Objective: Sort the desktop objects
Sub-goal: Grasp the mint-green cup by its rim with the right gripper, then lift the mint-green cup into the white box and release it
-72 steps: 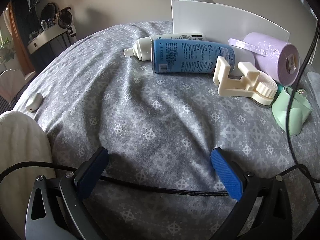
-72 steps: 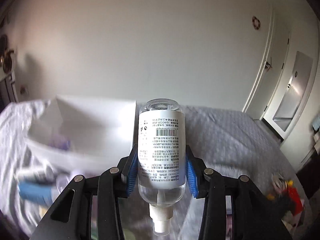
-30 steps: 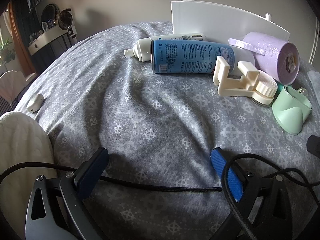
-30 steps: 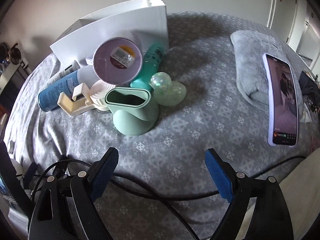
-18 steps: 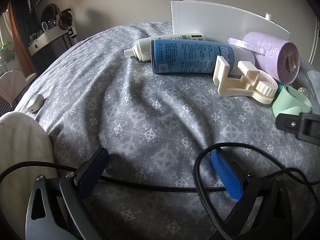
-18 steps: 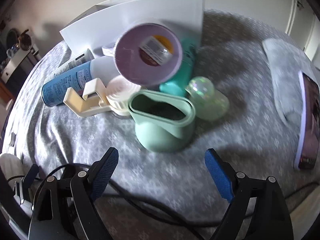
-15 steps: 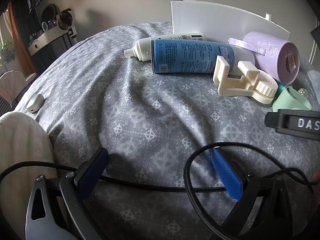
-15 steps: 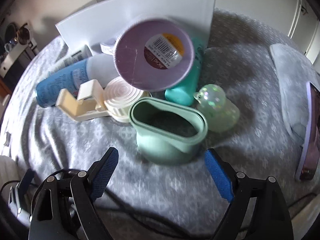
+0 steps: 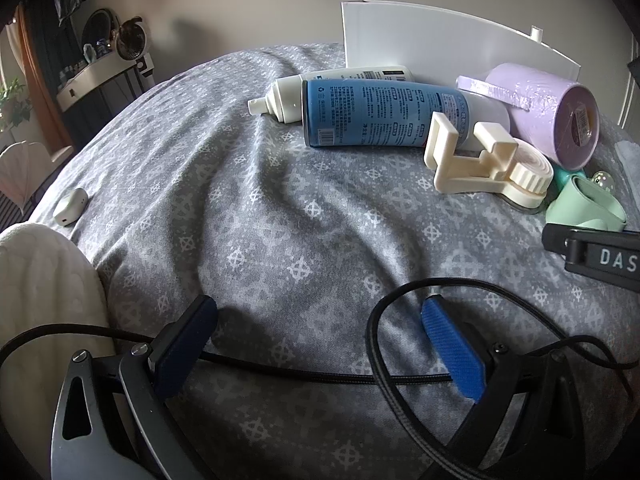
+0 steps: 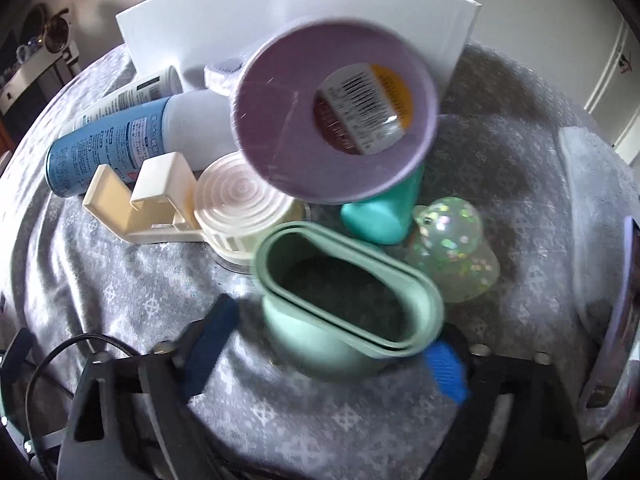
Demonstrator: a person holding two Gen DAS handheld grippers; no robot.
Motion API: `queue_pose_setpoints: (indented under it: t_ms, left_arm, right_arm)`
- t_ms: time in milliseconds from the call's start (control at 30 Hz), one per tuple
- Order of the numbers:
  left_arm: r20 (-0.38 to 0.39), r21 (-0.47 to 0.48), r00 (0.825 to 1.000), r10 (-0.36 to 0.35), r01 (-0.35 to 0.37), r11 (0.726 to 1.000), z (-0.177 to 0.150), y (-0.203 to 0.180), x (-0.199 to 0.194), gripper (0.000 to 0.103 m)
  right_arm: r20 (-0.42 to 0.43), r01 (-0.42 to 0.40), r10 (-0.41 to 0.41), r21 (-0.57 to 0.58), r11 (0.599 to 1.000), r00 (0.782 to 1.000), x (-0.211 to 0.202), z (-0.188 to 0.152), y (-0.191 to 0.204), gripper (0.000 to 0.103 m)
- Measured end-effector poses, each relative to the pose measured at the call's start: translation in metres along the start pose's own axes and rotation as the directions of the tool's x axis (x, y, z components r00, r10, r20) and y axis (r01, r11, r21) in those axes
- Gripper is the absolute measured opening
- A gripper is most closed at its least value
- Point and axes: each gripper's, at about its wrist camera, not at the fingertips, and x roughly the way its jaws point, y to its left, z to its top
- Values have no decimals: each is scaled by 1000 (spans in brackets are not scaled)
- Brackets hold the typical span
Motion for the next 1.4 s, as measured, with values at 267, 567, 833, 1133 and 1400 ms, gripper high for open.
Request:
queue_pose_setpoints:
  t_ms: [267,567,833,1133,1400]
  left_arm:
    - [0,1,1000,-1,1,1000,0,0,0,103]
    - [1,2,1000,-1,1,1000,0,0,0,103]
    - [1,2,1000,-2,2,1000,0,0,0,103]
    - [1,0,1000,-6,6,1000,0,0,0,103]
    - [1,1,1000,-6,6,1000,0,1,0,103]
  right_arm:
    - [86,20,-21,9,1000,996,-44,-11,-14,70]
    - [273,65,-74,42,997,959,-103,45,-34,70]
    - [414,74,-112,107,991,903,-134,153,-43,70]
    - [354,133,-116,-24,991,928,-69,245,22,71]
    - [233,210,-183,-95,973,955,-18,241,40,76]
